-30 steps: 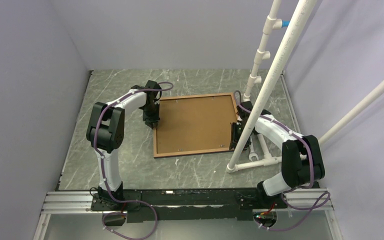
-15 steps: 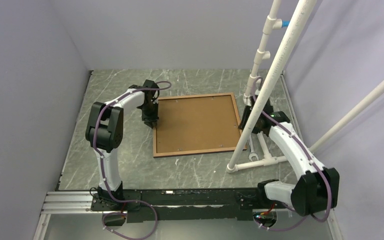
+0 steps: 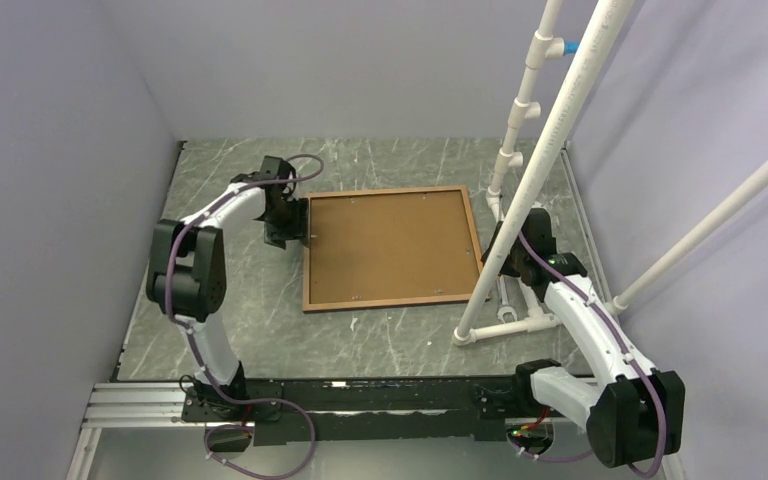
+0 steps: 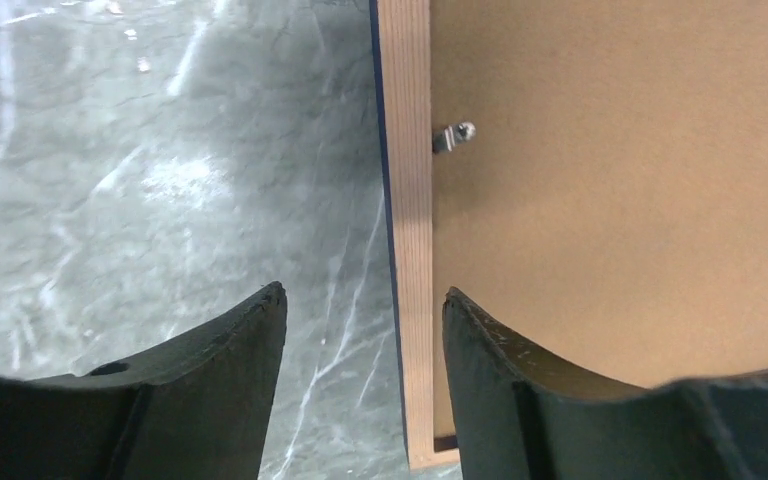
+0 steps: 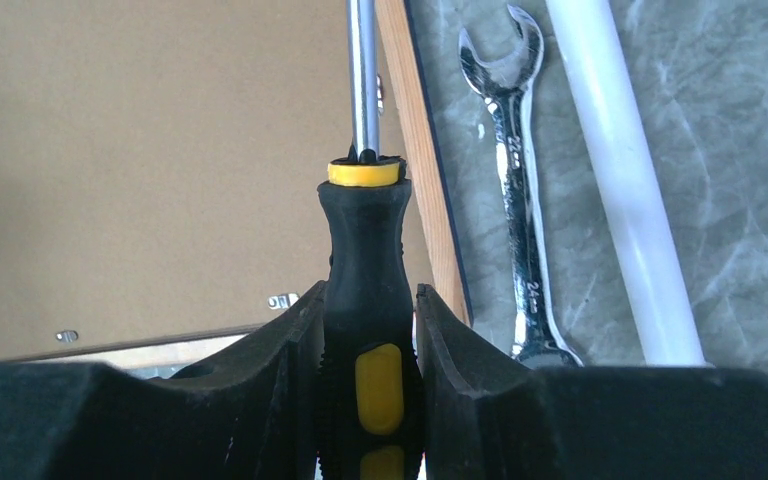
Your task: Take the photo out of the frame
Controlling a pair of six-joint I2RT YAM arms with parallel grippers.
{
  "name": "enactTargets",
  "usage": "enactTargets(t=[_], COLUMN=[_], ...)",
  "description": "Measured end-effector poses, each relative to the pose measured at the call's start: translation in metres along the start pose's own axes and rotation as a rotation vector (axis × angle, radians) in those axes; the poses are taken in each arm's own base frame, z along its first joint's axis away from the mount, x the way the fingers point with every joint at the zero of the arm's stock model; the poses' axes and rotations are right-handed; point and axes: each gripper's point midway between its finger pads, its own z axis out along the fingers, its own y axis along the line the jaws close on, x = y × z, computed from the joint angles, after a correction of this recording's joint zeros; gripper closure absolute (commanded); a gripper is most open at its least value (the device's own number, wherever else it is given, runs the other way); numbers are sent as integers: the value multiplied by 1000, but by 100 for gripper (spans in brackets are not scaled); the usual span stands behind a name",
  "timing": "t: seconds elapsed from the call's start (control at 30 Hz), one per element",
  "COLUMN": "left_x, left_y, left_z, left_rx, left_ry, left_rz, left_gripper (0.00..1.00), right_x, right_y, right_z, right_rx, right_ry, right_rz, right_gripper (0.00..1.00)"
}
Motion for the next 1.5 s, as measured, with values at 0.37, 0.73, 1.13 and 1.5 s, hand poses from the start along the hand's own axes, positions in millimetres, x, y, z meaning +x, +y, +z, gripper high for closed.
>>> enactTargets(t=[0.37,0.73,1.13,1.5], left_x=[3,144,178,161], left_y=[-4,-71,-148,-188], left_z=[-103,-71,-55,-17], left_rx=[41,202,191,121], left_ry=[-356,-114,62,147], left_rz=[-124,-507,-815,-872], left_gripper=[47,42,29,38], right_x=[-1,-5,-4,-4], right_y=[10,13,17,17], right_z=[9,4,4,4], right_rx=[-80,-114,-138,-138], right_ry=[-63,-116,-116,-116], right_rz=[-3,-4,-6,-7], right_gripper=[100,100,100,100])
